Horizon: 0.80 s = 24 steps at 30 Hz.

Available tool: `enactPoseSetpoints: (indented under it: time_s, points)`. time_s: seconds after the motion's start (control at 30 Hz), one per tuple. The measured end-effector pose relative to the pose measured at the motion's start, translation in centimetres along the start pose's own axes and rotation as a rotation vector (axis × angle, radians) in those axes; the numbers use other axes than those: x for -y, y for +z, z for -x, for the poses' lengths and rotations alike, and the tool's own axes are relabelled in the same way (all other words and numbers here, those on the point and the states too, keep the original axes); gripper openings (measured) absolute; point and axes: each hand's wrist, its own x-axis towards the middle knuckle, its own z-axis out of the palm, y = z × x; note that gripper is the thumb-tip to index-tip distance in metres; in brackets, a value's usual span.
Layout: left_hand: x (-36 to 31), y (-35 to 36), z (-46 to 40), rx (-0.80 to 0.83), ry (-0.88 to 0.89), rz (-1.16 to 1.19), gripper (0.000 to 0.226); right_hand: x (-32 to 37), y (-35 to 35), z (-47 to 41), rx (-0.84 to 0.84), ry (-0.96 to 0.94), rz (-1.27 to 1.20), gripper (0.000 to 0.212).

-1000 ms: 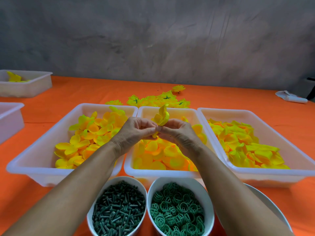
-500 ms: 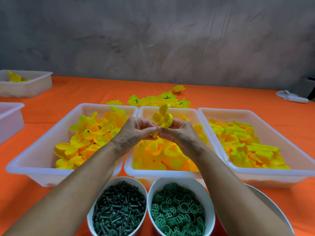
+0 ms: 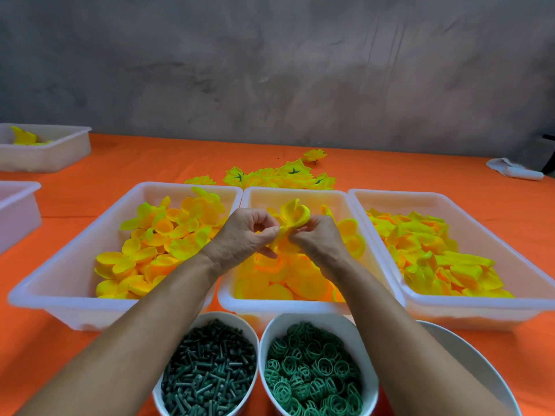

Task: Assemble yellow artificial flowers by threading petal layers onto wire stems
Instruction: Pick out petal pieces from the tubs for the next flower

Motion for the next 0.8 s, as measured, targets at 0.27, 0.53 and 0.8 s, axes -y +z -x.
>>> enactPoseSetpoints:
  time_s: [0.27,0.53,0.8]
  points:
    - [1.1,-0.3,-0.9,-0.193,0.019,-0.141,0.025,0.2,0.1,-0.4,-0.119,-0.033,0.076,0.009]
    - [1.4,-0.4,-1.1,-0.266,-0.063,-0.086,0.013,1.9,0.2,0.9,-0.138,-0.274,0.297,0.034]
    - [0.3,-0.1,-0.4,-0.156,0.021,-0.1,0.017,1.7,0.2,0.8,-0.147,-0.229,0.269,0.022]
